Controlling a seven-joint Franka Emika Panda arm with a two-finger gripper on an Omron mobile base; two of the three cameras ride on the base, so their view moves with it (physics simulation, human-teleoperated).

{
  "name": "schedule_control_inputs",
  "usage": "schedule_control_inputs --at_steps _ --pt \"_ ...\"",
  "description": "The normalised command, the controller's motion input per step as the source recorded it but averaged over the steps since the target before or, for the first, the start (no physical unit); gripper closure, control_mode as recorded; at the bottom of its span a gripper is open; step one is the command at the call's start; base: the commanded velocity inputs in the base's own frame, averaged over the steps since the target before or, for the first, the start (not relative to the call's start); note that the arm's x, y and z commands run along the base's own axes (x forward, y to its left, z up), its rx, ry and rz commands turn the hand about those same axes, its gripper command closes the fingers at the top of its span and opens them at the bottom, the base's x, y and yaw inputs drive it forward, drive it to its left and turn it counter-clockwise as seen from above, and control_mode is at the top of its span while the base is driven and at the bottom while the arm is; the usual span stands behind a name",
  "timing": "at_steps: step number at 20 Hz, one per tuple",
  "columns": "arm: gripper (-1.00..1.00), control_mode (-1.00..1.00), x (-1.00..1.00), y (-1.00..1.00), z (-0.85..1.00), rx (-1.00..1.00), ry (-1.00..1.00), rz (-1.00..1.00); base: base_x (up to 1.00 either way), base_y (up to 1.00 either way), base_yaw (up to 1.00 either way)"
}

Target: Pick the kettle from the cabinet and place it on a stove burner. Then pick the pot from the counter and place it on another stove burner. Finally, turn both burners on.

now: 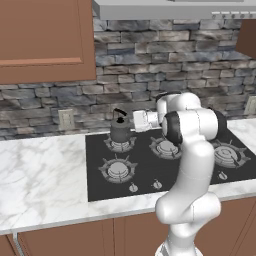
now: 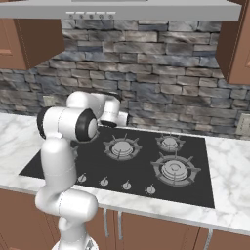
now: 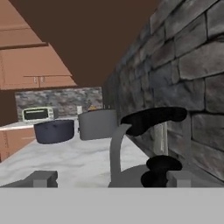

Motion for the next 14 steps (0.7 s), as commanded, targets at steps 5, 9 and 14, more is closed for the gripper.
schedule_control_inputs --at_steps 5,9,14 --pt "-1.0 -1.0 -0.23 -0.02 0.0 0.0 -0.07 0.0 0.0 0.0 0.0" --pt "-1.0 -1.0 -0.2 -0.01 0.0 0.0 -0.05 0.0 0.0 0.0 0.0" --pt "-1.0 -1.0 -0.15 -0.1 0.04 0.0 -0.07 0.0 0.0 0.0 0.0"
